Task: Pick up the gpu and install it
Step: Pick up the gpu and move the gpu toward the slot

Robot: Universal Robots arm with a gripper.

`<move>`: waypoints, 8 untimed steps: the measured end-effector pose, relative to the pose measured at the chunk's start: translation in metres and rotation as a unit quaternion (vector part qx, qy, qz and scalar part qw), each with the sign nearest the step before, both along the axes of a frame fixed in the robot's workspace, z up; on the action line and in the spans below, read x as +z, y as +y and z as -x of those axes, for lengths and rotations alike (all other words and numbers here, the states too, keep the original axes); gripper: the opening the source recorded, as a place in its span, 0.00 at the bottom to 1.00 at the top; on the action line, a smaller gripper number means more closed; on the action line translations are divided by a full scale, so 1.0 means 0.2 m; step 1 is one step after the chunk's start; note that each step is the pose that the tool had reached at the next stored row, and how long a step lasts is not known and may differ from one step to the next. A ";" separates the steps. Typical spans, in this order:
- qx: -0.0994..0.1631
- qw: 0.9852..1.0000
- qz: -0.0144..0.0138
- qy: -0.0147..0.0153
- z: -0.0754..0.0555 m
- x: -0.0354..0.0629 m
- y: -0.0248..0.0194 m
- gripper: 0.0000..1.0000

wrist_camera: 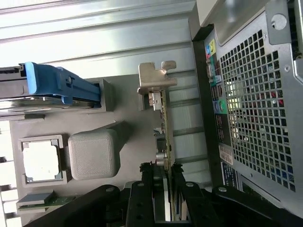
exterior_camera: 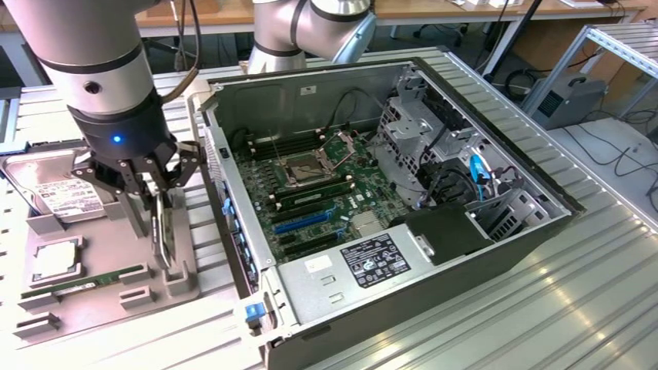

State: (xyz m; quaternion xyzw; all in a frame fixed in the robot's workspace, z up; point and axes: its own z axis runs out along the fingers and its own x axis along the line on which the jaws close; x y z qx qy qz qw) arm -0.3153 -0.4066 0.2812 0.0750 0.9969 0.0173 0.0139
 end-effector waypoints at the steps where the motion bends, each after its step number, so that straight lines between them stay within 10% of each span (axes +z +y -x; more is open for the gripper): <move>1: 0.000 1.000 0.000 0.000 0.00 0.005 0.000 0.28; 8: 0.000 1.000 0.000 0.000 0.00 0.043 0.000 0.28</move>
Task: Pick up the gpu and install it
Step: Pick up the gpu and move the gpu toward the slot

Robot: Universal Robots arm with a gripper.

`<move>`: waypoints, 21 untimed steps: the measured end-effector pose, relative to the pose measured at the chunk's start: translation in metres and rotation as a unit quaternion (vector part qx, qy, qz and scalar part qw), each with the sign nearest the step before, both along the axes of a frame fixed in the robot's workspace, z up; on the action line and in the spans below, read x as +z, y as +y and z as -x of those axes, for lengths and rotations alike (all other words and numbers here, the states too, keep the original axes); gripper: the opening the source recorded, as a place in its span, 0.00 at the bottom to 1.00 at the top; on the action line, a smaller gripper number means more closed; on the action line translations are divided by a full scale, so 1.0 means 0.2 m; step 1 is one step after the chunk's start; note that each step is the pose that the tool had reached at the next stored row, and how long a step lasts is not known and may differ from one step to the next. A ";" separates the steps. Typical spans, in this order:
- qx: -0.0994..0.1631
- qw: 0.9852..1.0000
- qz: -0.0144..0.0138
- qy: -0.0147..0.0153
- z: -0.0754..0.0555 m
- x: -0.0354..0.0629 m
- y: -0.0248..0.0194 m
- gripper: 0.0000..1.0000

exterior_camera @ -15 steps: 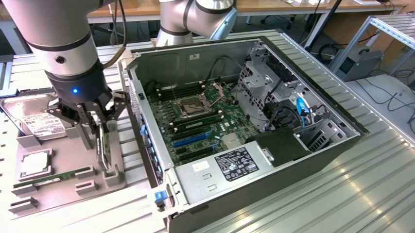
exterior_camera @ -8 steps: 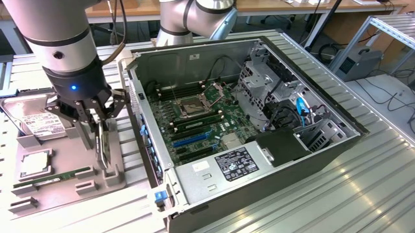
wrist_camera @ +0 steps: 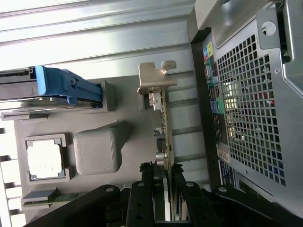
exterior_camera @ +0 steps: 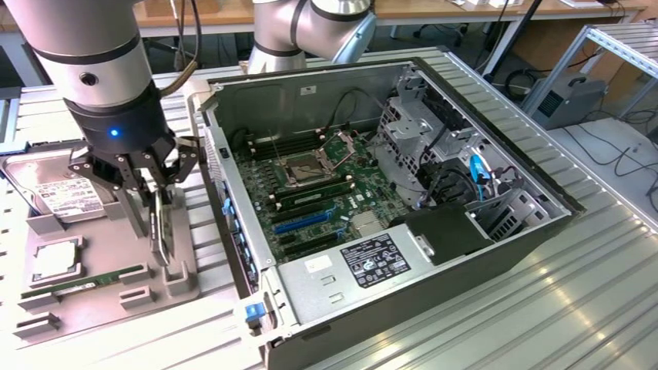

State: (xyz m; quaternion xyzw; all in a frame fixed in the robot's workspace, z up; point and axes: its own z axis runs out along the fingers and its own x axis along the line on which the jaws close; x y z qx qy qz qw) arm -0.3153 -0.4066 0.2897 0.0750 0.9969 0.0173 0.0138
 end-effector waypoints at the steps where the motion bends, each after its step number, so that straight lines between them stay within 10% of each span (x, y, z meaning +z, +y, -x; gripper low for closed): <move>1: 0.000 1.000 0.000 0.000 0.00 0.006 0.000 0.28; 21: 0.000 1.000 0.000 0.000 0.00 0.179 0.000 0.28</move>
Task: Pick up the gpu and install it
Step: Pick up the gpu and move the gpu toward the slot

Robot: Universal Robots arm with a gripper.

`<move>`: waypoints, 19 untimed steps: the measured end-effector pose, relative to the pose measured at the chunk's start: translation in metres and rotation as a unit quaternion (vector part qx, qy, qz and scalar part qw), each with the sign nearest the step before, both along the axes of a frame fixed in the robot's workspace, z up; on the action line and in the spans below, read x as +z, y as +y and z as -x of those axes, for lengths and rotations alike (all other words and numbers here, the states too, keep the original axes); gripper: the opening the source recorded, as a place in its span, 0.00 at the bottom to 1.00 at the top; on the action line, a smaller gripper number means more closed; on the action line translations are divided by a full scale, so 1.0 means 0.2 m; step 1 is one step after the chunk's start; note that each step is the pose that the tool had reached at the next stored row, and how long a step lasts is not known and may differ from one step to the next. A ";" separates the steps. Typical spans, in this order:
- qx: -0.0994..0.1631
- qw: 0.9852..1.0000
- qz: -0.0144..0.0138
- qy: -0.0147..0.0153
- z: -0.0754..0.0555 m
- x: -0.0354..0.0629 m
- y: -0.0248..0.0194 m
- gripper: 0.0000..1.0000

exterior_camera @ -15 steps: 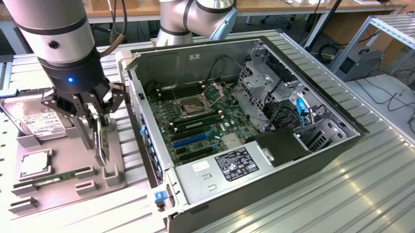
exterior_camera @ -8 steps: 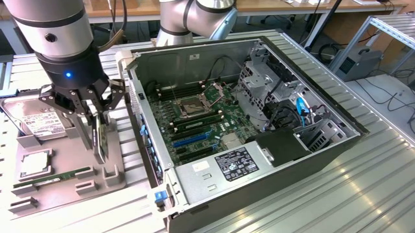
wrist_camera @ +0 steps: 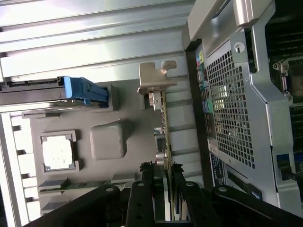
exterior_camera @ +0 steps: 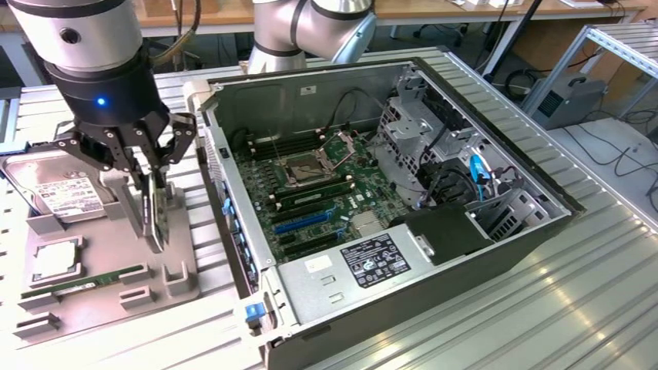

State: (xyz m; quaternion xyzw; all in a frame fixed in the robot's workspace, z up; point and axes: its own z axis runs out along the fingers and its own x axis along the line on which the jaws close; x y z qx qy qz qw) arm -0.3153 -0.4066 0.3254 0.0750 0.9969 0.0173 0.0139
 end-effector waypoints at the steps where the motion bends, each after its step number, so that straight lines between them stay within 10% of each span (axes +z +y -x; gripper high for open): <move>1: 0.000 1.000 0.000 0.000 0.00 0.040 0.000 0.28; 10: 0.000 1.000 0.000 0.000 0.00 0.504 0.000 0.28; 19: 0.000 1.000 0.000 0.000 -0.01 0.506 0.000 0.28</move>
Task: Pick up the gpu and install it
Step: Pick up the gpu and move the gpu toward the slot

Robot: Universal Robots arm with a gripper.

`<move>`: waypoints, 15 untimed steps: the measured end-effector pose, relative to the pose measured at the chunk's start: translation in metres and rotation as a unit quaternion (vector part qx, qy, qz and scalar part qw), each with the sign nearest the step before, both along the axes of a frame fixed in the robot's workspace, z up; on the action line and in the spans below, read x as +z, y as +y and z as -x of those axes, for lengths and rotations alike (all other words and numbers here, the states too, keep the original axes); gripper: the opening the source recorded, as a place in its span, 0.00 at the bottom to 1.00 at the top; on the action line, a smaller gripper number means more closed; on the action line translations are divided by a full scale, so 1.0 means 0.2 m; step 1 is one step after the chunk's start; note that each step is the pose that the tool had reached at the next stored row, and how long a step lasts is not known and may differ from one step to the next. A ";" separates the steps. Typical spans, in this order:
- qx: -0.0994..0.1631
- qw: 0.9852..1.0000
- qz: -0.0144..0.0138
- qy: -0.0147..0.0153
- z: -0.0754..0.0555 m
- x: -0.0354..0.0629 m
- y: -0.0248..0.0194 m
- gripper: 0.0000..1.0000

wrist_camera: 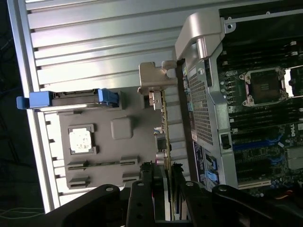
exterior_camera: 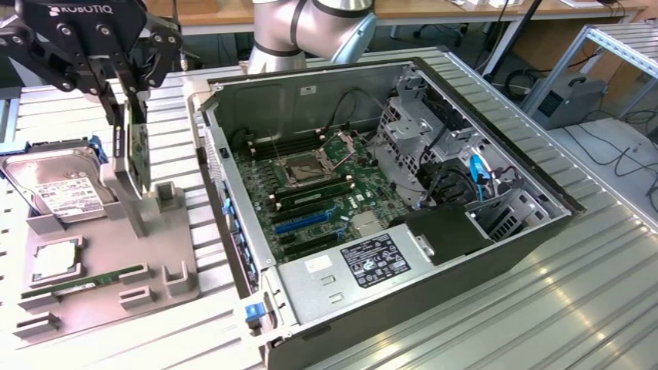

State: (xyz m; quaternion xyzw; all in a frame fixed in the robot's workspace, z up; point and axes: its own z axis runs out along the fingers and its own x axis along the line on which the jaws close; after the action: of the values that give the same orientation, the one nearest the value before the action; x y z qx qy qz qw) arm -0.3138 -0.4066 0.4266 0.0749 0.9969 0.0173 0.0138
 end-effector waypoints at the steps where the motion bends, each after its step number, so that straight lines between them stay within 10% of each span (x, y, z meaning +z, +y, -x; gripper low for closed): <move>1: 0.000 1.000 0.000 0.000 0.00 0.000 0.000 0.28; 15: 0.000 1.000 0.000 0.000 -0.07 0.000 0.000 0.28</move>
State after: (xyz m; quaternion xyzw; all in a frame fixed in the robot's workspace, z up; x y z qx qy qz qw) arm -0.3007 -0.4066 0.4265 0.0750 0.9969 0.0172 0.0138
